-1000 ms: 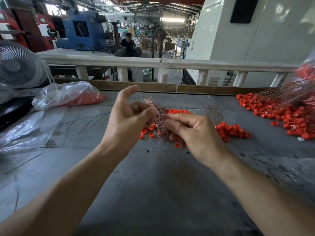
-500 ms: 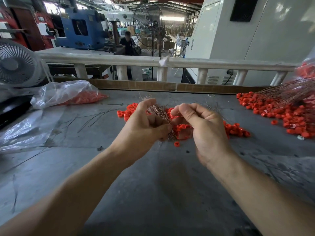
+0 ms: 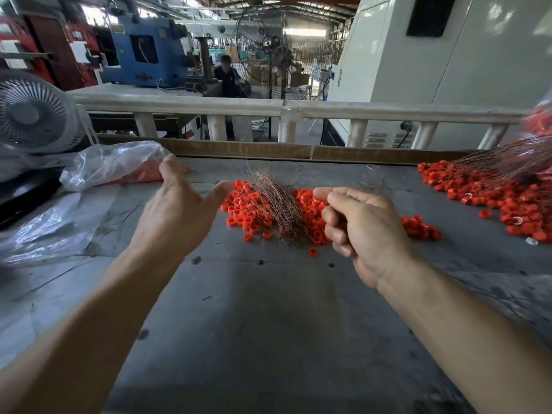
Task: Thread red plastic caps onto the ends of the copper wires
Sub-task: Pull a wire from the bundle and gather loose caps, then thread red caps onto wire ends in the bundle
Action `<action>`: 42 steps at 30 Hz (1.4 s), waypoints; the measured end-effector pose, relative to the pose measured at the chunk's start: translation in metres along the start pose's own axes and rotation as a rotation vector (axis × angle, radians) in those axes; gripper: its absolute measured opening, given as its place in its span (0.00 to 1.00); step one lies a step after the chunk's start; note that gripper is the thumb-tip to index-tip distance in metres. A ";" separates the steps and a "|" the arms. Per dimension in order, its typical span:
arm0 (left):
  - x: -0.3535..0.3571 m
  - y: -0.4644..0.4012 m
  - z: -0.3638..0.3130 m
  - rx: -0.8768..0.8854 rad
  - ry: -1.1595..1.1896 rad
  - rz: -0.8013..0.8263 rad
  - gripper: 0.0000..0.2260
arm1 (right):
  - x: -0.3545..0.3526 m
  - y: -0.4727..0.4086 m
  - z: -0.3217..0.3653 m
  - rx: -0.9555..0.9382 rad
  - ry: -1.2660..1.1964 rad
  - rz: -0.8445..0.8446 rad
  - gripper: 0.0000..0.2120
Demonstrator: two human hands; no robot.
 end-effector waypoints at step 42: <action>0.046 0.025 -0.019 0.311 0.005 0.280 0.06 | 0.000 0.005 -0.002 -0.115 0.275 0.029 0.04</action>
Point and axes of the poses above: each hand's wrist, its own y-axis away from the middle knuckle, its own x-axis out of the palm, z = x × y, the point moved 3 cm from there along -y, towards the middle knuckle, and after that the axes turned 3 degrees about x, right-handed, at the moved point
